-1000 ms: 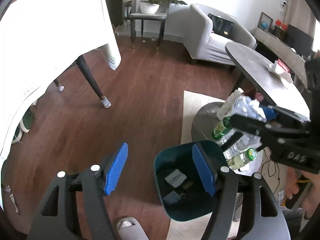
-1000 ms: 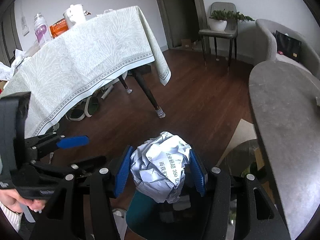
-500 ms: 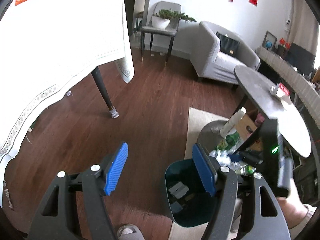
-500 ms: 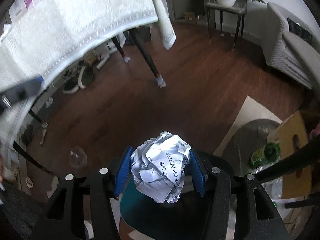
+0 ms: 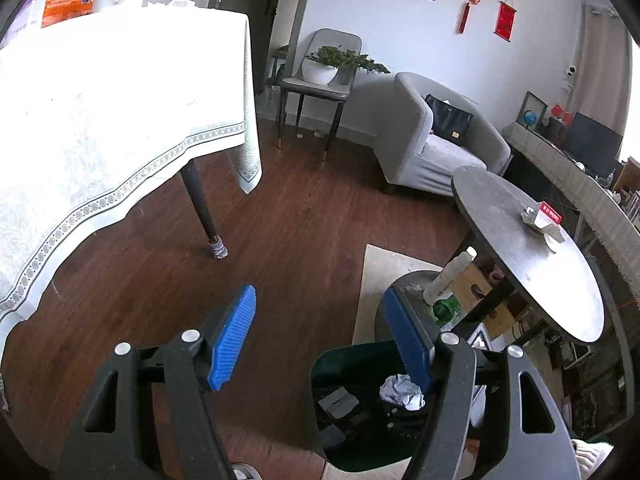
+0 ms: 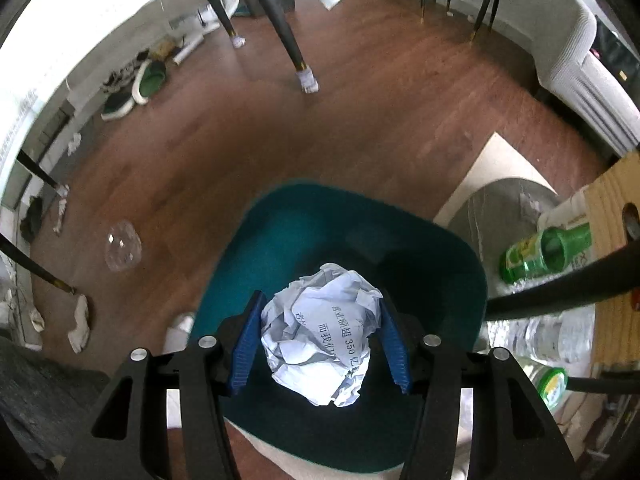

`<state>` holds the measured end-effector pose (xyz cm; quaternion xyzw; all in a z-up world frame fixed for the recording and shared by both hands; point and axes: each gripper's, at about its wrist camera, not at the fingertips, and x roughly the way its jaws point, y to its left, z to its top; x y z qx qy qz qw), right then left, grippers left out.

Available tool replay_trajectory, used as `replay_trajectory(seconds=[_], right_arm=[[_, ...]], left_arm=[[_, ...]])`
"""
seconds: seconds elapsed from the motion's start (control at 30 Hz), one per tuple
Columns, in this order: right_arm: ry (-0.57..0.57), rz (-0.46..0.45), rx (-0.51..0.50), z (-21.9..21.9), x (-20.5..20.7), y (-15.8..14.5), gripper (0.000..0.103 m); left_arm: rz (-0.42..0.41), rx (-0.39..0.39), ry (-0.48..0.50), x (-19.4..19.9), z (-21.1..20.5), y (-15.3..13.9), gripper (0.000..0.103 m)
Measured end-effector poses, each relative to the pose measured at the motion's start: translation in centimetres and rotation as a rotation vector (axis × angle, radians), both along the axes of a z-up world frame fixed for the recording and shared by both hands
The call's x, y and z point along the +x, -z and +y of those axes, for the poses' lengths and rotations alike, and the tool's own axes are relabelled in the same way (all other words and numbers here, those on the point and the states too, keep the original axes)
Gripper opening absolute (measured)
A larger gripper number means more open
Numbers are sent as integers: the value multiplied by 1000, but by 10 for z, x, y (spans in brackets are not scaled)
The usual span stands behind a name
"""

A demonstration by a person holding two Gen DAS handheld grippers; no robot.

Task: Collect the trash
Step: 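Lower the crumpled white paper into the teal bin and open the right tool, then move both tools back over the table toward the SanDisk package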

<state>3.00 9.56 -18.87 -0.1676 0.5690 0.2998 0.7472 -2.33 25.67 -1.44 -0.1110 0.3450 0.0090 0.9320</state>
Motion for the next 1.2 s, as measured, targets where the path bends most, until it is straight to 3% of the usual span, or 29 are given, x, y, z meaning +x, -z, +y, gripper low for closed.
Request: replay_trajectory(seconds=[0.07,0.17,0.43,0.77,1.0,1.2], right_arm=[[-7,7,-28,-5,-3,3,66],[-13,3,-57,-14,-6,5,72],[-10,-50,30,-39,-8,-32,72],[-56,-124,183,-61,-22,-93,71],[-42,-234,267,-93,-27,-134,71],[52,-343,323,-137,-16,-166,71]], left_arm=[[-7,-4,-1,1,-3,-1,71],[-15,-20,-2,4,-7,-4,71],[-20,-24,27,16,-37,-9,71],[-69,42,29,24,-74,-19,74],[-136,45,2,28,-86,-24,77],[-153,40,16,39,-104,-26,79]])
